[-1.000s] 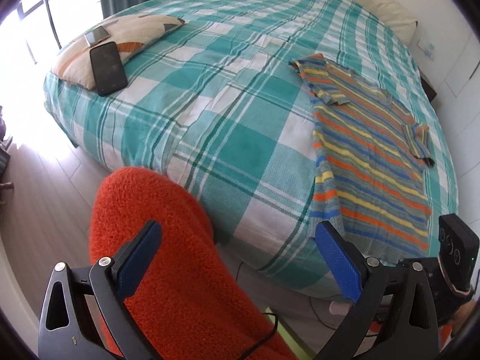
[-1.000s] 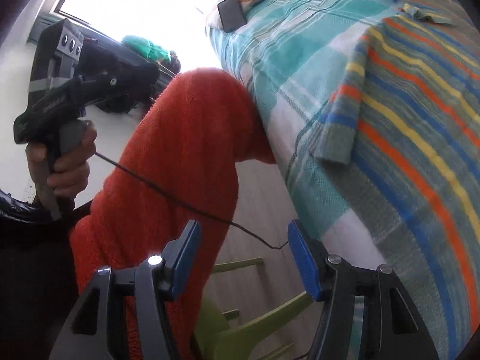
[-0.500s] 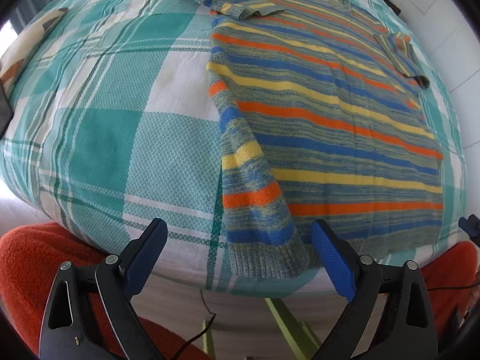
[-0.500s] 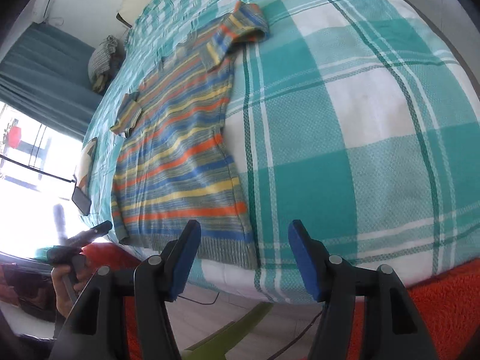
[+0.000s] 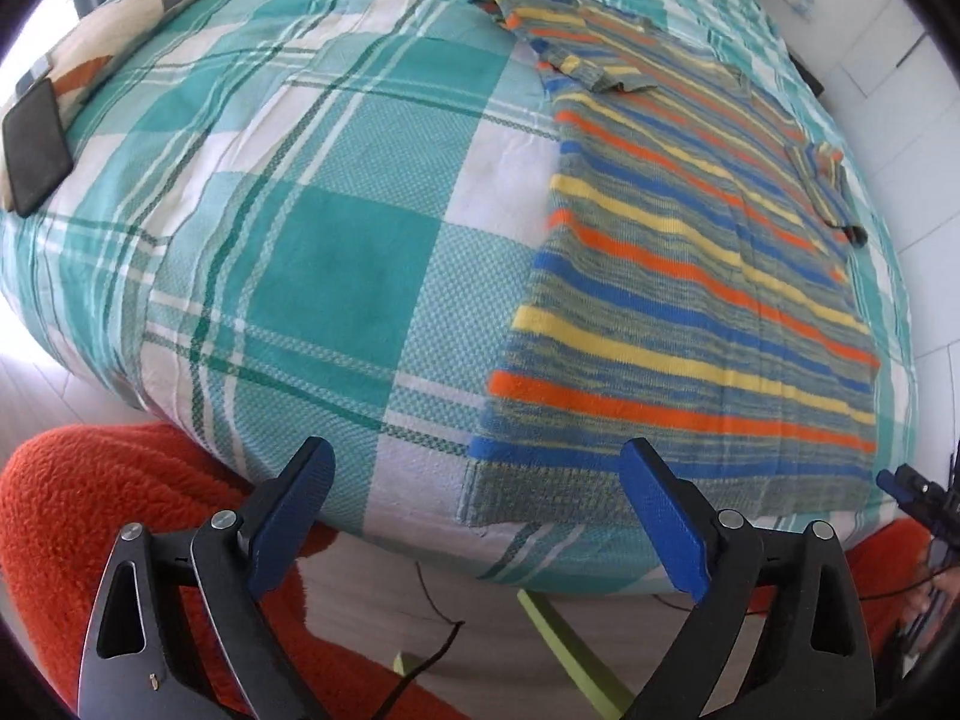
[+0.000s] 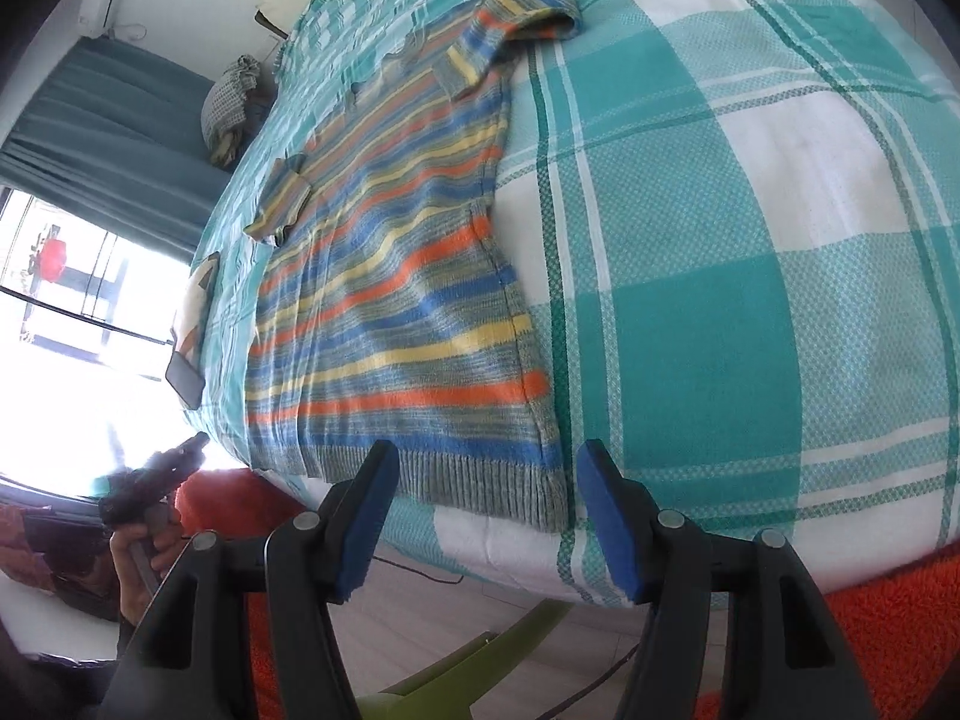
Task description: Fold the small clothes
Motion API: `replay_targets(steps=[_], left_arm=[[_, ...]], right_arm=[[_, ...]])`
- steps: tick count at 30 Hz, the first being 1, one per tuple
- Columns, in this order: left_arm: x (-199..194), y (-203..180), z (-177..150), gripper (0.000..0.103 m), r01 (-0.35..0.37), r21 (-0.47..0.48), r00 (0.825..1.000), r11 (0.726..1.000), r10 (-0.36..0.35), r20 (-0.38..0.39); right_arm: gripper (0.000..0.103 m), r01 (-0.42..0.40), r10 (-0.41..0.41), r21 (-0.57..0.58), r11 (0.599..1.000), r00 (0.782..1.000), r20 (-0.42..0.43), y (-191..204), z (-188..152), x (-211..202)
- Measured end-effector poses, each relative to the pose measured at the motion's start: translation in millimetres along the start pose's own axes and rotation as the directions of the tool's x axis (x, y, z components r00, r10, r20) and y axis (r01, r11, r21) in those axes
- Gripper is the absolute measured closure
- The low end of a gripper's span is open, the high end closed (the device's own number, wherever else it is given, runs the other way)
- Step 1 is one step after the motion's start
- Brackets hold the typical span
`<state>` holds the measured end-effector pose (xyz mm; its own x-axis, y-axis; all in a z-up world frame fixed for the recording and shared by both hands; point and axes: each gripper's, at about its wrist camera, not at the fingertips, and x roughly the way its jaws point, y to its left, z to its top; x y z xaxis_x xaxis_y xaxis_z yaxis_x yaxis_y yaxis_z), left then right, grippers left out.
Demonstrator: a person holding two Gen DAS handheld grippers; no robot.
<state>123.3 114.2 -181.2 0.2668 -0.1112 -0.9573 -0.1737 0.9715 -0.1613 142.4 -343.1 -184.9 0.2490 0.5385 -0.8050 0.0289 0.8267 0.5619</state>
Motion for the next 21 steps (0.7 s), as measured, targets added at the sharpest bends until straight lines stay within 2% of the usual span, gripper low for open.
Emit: replay_targets(steps=[1,2,3,5,6,7,11,15,18,21], left_arm=[[16,-9,1,0.058,-0.004,0.027,0.999,1.0,0.006,-0.041],[30,-16,0,0.08,0.003,0.051,0.996,0.999,0.002,-0.092],[35,-21,-1,0.098,0.022,0.061,0.994,0.998,-0.016,-0.109],[27,-25,-3,0.099,-0.002,0.083,0.996,0.997,0.009,-0.085],[20,-23,-4,0.099,-0.003,0.087,0.997,0.996,0.009,-0.076],[9,-19,-6,0.1,-0.006,0.089,0.998,0.996,0.012,-0.061],[-19,-6,-15,0.1,-0.019,0.106,0.999,0.994,0.023,-0.035],[16,-18,-14,0.101,-0.118,0.163,0.988,0.98,0.131,-0.075],[36,-26,-12,0.101,-0.168,0.187,0.978,0.968,0.187,-0.088],[43,-29,-8,0.101,-0.19,0.171,0.975,0.967,0.207,-0.085]], right_arm=[[0.041,-0.007,0.007,-0.031,0.999,1.0,-0.01,4,0,9],[0.041,-0.005,0.004,-0.067,0.998,1.0,-0.014,8,0,17],[0.045,0.007,-0.009,-0.098,0.995,1.0,-0.02,12,0,26],[0.091,0.088,-0.094,-0.145,0.986,0.995,-0.036,18,1,39],[0.097,0.101,-0.107,-0.122,0.987,0.993,-0.041,18,1,39],[0.098,0.096,-0.101,-0.095,0.991,0.994,-0.049,18,0,34],[0.098,0.134,-0.143,-0.111,0.985,0.987,-0.072,32,-15,7],[0.098,0.218,-0.231,-0.118,0.969,0.967,-0.109,28,-17,28],[0.098,0.229,-0.236,-0.067,0.971,0.963,-0.131,13,-16,50],[0.098,0.227,-0.23,-0.037,0.973,0.965,-0.126,9,-13,53]])
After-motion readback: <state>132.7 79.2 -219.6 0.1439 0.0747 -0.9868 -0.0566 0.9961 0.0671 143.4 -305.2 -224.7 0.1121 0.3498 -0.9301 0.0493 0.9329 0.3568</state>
